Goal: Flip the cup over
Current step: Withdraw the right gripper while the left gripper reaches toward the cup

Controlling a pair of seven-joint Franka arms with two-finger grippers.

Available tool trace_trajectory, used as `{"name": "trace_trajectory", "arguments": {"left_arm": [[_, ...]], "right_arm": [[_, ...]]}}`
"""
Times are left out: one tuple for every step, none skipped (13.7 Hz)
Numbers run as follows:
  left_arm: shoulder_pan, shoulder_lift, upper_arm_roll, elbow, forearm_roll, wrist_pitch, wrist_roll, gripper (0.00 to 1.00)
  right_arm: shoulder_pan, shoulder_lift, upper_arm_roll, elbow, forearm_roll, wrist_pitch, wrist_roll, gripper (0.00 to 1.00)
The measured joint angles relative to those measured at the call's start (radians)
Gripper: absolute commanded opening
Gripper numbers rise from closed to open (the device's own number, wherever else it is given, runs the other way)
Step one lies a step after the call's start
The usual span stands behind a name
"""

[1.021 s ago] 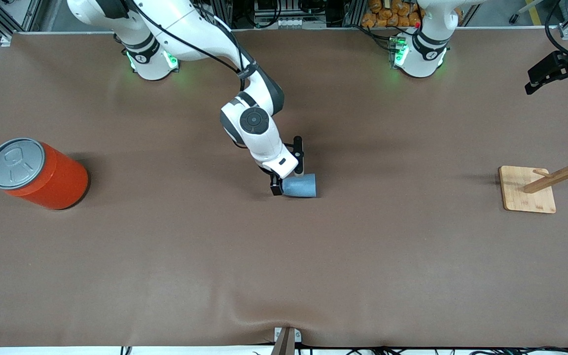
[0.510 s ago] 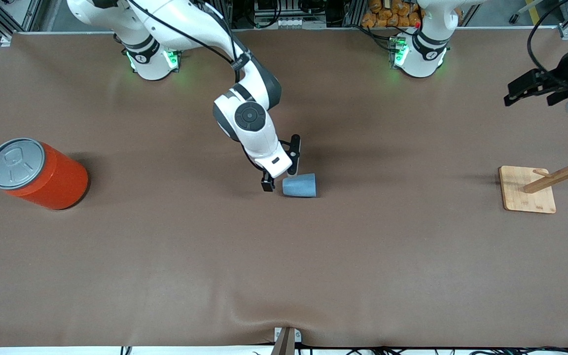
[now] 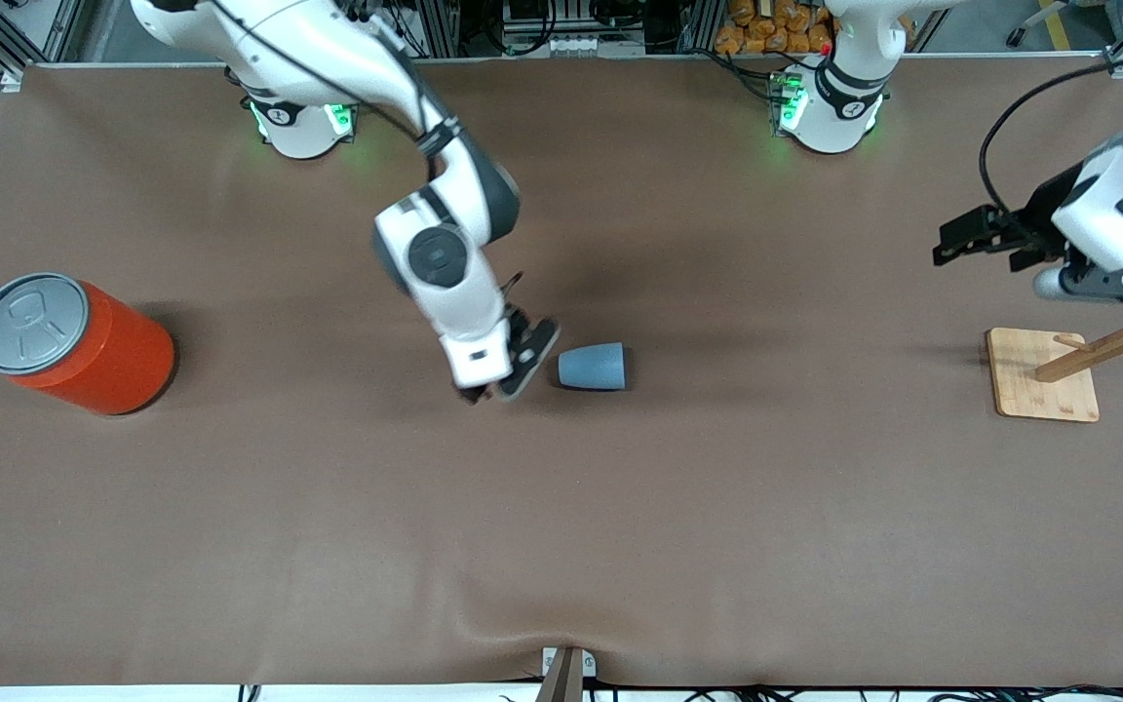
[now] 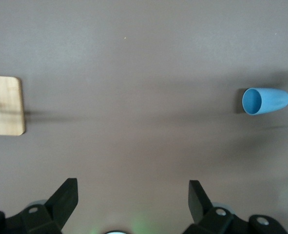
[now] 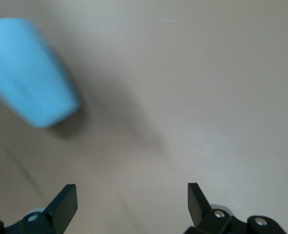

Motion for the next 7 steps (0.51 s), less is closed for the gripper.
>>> {"name": "trace_trajectory", "arguments": {"left_arm": [[-0.005,0.016,0.000,0.001,-0.003,0.015,0.000,1.00],[-0.011,0.026,-0.001,0.001,-0.005,0.027,0.000,1.00],[-0.015,0.033,-0.002,0.001,-0.006,0.038,0.000,1.00],[-0.017,0.038,-0.003,0.002,-0.012,0.048,0.000,1.00],[-0.017,0.042,-0.003,0.002,-0.025,0.056,0.000,1.00],[-0.017,0.048,-0.002,0.002,-0.040,0.062,0.000,1.00],[-0.017,0.054,-0.002,0.002,-0.050,0.067,0.000,1.00]], "right_arm": [[-0.049,0.002,-0.002,0.000,0.000,0.024,0.000,1.00],[-0.091,0.004,-0.003,0.000,0.000,0.047,0.000,1.00],[-0.129,0.005,-0.004,0.000,0.000,0.064,0.000,1.00],[-0.166,0.006,-0.004,0.000,0.000,0.074,0.001,1.00],[-0.202,0.006,-0.005,0.000,0.000,0.079,0.002,1.00],[-0.239,0.006,-0.005,0.000,0.000,0.080,0.005,1.00],[-0.273,0.006,-0.006,0.000,0.000,0.080,0.014,1.00]]}}
